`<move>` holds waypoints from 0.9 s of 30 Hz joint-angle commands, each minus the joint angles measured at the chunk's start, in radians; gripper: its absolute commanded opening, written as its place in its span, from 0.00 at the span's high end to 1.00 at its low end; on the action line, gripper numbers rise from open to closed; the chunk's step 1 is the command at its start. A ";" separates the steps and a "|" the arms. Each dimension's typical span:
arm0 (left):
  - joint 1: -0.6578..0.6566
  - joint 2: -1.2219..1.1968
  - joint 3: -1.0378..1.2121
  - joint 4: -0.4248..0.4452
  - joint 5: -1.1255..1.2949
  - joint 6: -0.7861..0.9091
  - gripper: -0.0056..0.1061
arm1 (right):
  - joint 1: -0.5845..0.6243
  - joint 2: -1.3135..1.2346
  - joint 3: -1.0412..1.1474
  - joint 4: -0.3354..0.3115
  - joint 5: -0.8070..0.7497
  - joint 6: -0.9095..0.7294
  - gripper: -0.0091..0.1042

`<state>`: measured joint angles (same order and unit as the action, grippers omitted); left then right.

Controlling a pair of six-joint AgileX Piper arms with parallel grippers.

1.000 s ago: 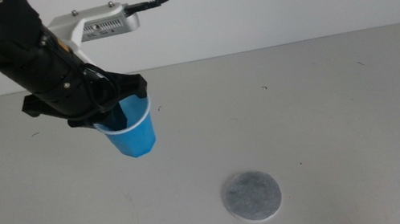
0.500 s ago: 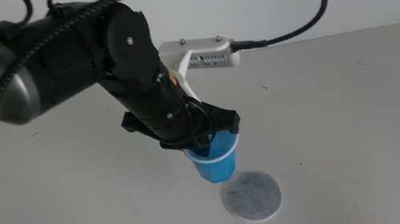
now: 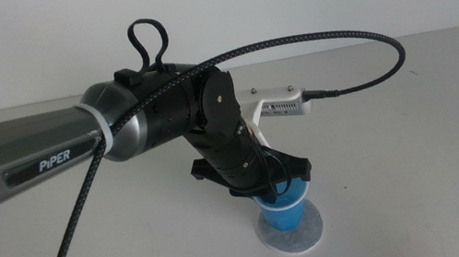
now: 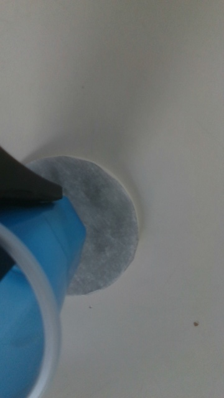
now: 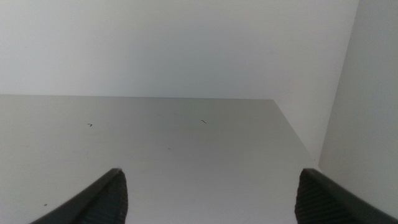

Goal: Place an empty cup on a cup mat.

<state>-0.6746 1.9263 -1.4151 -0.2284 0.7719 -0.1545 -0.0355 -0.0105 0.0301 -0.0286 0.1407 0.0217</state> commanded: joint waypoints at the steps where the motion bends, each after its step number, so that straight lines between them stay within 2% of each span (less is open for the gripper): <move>1: -0.006 -0.034 -0.029 -0.029 -0.048 -0.002 0.95 | 0.001 -0.027 -0.008 -0.014 -0.075 -0.005 0.09; 11: -0.020 0.014 -0.029 -0.026 -0.080 0.009 0.95 | 0.001 -0.027 -0.008 -0.014 -0.075 -0.005 0.09; 18: -0.024 0.015 -0.029 -0.019 -0.056 0.024 0.89 | 0.001 -0.027 -0.008 -0.014 -0.075 -0.005 0.09; 23: -0.024 0.015 -0.029 -0.019 -0.056 0.024 0.74 | 0.001 -0.027 -0.008 -0.014 -0.075 -0.005 0.09; 27: -0.024 0.015 -0.029 -0.019 -0.061 0.024 0.51 | 0.001 -0.027 -0.008 -0.014 -0.075 -0.005 0.09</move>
<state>-0.6916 1.9976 -1.4151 -0.2344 0.7310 -0.1263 -0.0355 -0.0105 0.0301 -0.0286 0.1407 0.0217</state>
